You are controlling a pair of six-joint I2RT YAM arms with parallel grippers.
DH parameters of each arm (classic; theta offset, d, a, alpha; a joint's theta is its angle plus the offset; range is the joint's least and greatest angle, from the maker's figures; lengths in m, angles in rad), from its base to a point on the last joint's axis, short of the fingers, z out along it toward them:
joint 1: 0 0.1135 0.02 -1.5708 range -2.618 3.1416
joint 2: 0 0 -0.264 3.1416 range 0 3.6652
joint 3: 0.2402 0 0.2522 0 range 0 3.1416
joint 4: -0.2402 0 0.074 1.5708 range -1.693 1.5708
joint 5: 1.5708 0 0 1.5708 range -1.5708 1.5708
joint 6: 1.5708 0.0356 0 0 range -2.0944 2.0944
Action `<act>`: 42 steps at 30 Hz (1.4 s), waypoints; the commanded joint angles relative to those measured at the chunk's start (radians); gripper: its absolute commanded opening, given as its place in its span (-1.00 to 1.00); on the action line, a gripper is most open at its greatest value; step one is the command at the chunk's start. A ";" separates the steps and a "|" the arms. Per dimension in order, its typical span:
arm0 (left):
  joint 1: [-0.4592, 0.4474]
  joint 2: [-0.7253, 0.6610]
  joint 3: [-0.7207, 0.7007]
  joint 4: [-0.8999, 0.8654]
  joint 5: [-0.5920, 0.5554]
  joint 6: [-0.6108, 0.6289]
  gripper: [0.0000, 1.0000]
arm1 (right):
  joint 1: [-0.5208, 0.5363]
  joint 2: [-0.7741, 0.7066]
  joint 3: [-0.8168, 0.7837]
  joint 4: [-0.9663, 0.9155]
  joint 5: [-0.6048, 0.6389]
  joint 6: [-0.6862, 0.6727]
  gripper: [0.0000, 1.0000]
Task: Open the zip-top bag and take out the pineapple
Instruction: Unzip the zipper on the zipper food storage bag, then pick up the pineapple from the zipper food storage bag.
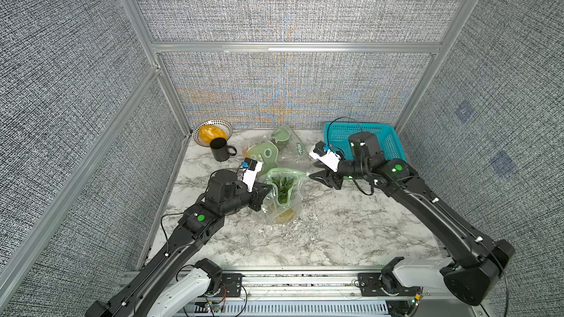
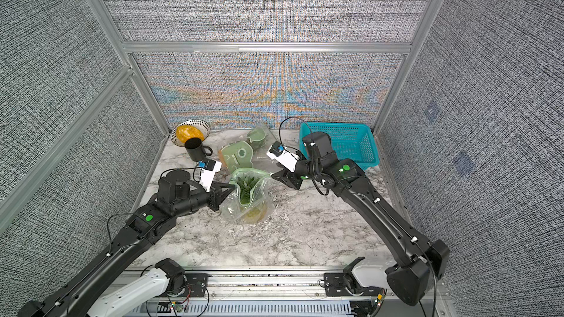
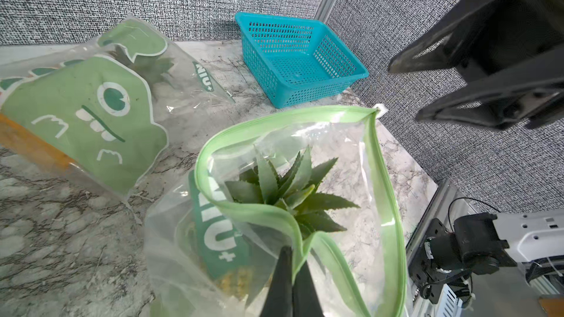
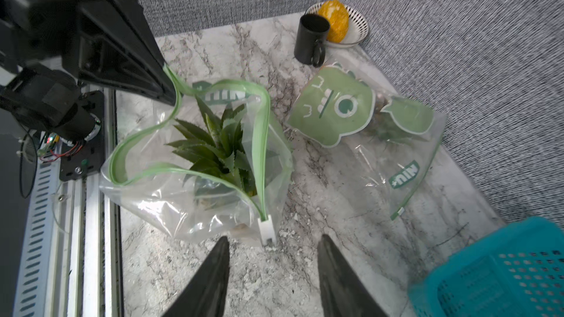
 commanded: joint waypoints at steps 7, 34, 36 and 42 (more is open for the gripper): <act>0.000 -0.012 -0.003 0.003 -0.025 0.017 -1.00 | 0.118 0.052 0.087 0.067 -0.106 0.068 0.01; -0.001 -0.020 -0.001 0.003 -0.048 0.020 -1.00 | 0.251 0.306 0.159 -0.039 0.128 0.140 0.03; -0.002 -0.019 0.001 0.003 -0.048 0.019 -1.00 | 0.250 0.310 0.156 -0.036 0.136 0.143 0.06; 0.000 -0.019 0.000 0.002 -0.048 0.018 -1.00 | 0.250 0.299 0.133 -0.014 0.176 0.163 0.20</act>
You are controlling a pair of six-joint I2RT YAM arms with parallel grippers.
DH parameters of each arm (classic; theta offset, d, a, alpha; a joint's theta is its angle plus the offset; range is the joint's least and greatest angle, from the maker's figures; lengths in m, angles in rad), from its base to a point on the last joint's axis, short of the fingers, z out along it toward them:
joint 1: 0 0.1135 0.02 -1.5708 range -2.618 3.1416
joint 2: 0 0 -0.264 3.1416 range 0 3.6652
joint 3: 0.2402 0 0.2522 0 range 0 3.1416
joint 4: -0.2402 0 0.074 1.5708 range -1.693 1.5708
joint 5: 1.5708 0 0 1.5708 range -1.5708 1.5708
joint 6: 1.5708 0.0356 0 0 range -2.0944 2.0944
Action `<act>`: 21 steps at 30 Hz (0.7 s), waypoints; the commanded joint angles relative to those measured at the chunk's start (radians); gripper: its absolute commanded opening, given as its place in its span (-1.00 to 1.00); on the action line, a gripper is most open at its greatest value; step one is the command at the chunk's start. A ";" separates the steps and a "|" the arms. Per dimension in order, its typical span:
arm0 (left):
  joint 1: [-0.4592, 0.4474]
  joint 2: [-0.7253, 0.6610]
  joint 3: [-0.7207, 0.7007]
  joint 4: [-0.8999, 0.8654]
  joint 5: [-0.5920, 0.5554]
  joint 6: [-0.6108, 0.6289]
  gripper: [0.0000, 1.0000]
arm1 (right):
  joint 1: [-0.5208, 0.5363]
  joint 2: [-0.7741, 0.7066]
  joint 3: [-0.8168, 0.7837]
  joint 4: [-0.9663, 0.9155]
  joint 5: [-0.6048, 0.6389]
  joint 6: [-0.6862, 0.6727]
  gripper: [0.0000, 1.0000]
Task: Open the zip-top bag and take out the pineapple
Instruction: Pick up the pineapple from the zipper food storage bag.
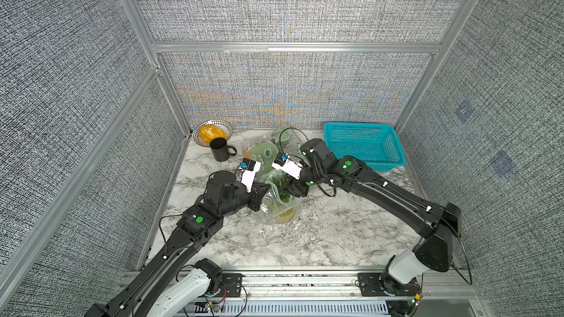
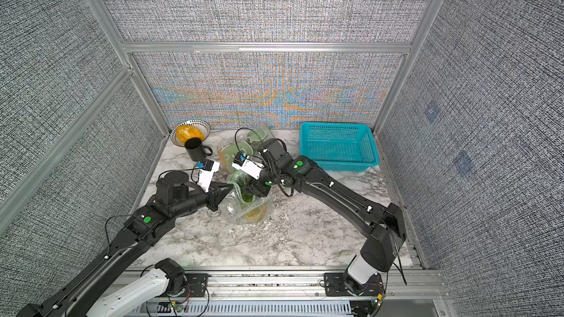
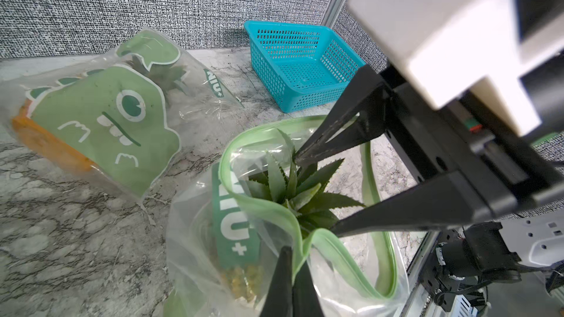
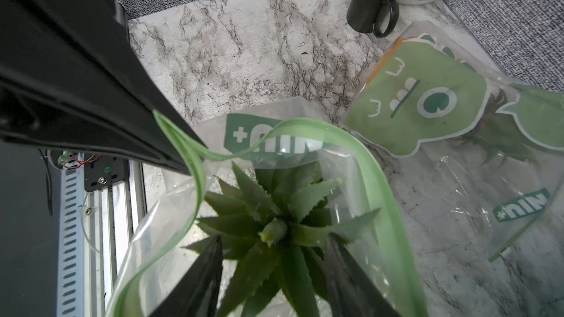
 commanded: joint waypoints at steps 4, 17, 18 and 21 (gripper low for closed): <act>-0.001 -0.001 0.002 0.004 -0.006 0.006 -1.00 | 0.002 -0.007 -0.033 0.034 0.022 0.018 0.22; -0.001 0.007 -0.001 0.002 -0.001 0.009 -1.00 | 0.002 0.052 -0.030 0.048 -0.024 0.000 0.21; -0.001 0.006 -0.003 0.003 -0.001 0.008 -1.00 | 0.002 0.054 -0.032 0.053 -0.024 -0.001 0.18; 0.001 0.004 -0.008 0.001 -0.006 0.009 -1.00 | 0.002 0.060 -0.038 0.065 -0.032 -0.001 0.01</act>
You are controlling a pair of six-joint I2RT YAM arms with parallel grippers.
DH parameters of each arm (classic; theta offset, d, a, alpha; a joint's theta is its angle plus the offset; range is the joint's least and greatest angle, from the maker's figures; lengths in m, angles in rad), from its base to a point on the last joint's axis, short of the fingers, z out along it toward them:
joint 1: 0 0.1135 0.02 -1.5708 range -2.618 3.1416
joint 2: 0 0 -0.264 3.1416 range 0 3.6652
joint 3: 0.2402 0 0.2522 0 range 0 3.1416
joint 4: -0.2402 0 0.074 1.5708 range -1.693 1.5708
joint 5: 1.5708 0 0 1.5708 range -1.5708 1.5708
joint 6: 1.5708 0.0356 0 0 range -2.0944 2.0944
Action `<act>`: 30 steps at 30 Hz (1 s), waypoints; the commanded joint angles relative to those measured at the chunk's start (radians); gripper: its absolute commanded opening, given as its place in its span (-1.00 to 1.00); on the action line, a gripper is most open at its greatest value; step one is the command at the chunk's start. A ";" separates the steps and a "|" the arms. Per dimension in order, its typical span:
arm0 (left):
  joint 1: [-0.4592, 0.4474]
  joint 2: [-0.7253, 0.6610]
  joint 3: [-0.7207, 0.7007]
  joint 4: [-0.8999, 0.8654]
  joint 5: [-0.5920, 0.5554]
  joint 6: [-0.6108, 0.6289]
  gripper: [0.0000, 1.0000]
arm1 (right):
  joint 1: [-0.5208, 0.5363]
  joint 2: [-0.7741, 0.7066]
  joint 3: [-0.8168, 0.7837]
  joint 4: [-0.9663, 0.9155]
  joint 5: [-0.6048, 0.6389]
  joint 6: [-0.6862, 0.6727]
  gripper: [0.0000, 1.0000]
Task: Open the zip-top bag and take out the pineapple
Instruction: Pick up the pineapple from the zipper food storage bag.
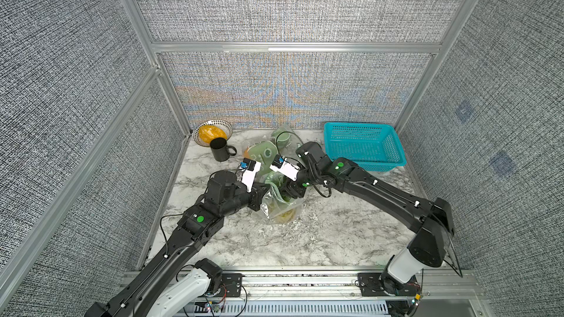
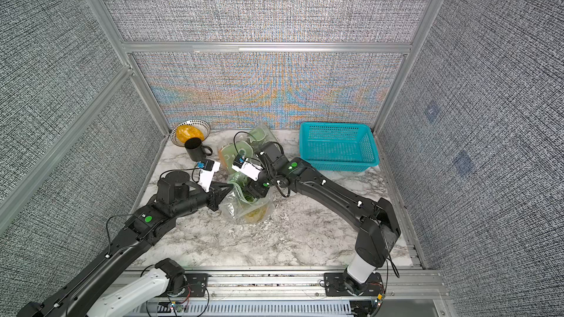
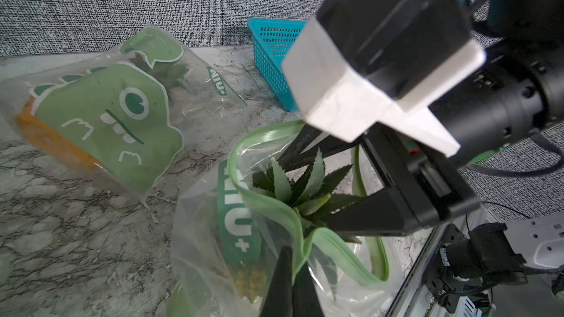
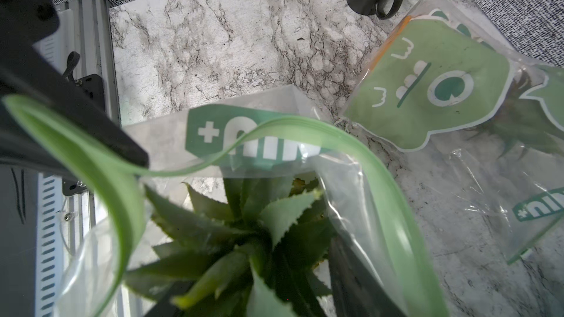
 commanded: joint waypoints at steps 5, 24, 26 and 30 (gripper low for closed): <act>0.000 -0.009 -0.011 -0.003 -0.018 0.006 -1.00 | 0.002 -0.003 -0.016 0.020 -0.030 -0.012 -0.72; 0.001 -0.024 -0.157 0.057 -0.116 -0.023 0.84 | -0.068 -0.094 -0.055 -0.010 -0.002 -0.043 -1.00; 0.001 -0.017 -0.194 0.100 -0.102 -0.024 0.84 | -0.071 -0.095 -0.053 -0.013 -0.007 -0.044 -1.00; 0.001 -0.017 -0.273 0.202 -0.096 -0.041 0.83 | -0.077 -0.095 -0.050 -0.016 -0.014 -0.045 -1.00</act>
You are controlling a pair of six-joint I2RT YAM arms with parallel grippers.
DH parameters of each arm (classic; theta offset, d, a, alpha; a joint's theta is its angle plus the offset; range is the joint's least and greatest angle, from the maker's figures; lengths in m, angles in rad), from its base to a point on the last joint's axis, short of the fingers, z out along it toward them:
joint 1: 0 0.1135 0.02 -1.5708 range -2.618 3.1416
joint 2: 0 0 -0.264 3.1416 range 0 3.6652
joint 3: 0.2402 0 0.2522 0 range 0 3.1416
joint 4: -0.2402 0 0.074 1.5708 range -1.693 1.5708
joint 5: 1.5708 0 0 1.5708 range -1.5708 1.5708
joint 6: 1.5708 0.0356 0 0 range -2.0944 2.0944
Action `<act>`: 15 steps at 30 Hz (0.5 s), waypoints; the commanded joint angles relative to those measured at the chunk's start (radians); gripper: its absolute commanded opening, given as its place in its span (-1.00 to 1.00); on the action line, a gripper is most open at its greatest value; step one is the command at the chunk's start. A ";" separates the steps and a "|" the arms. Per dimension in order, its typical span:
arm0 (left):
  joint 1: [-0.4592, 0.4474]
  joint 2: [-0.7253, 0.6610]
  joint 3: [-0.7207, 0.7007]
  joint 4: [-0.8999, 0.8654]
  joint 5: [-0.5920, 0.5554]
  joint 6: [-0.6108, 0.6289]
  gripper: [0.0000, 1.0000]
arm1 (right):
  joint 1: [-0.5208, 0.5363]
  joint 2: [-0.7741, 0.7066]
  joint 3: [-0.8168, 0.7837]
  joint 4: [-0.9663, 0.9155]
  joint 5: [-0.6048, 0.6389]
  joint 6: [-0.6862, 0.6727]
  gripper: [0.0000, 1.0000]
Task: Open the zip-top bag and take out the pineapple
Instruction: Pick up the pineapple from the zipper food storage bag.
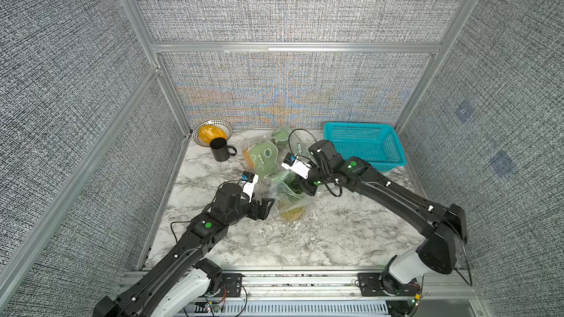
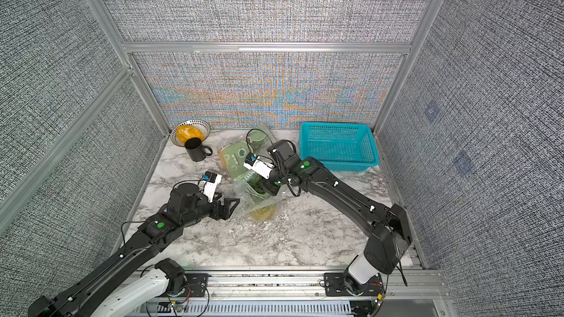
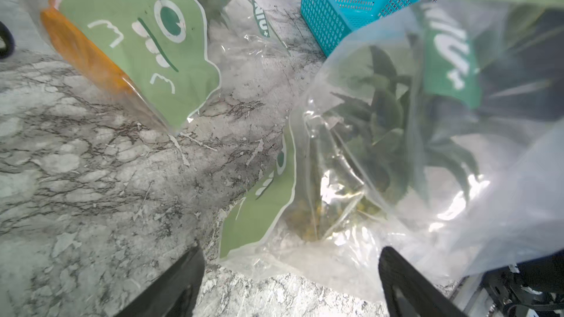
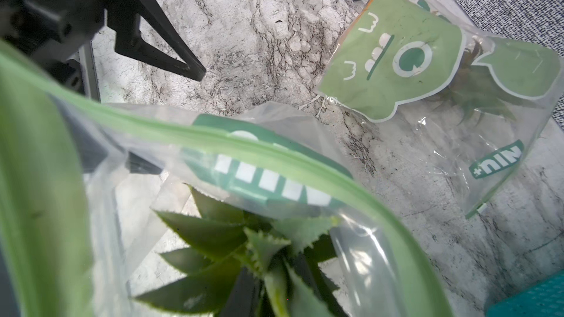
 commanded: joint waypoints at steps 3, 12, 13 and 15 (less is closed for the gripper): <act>0.001 0.005 -0.080 0.168 0.029 -0.018 0.80 | -0.007 -0.009 0.017 0.021 -0.021 -0.004 -1.00; 0.000 0.075 -0.178 0.324 0.072 -0.020 0.41 | -0.012 -0.004 0.023 0.014 -0.056 -0.013 -1.00; -0.001 0.085 -0.177 0.334 0.080 -0.015 0.40 | -0.012 -0.001 0.026 0.012 -0.060 -0.015 -1.00; 0.000 0.104 -0.167 0.331 0.083 -0.002 0.39 | -0.012 0.002 0.030 0.004 -0.063 -0.018 -1.00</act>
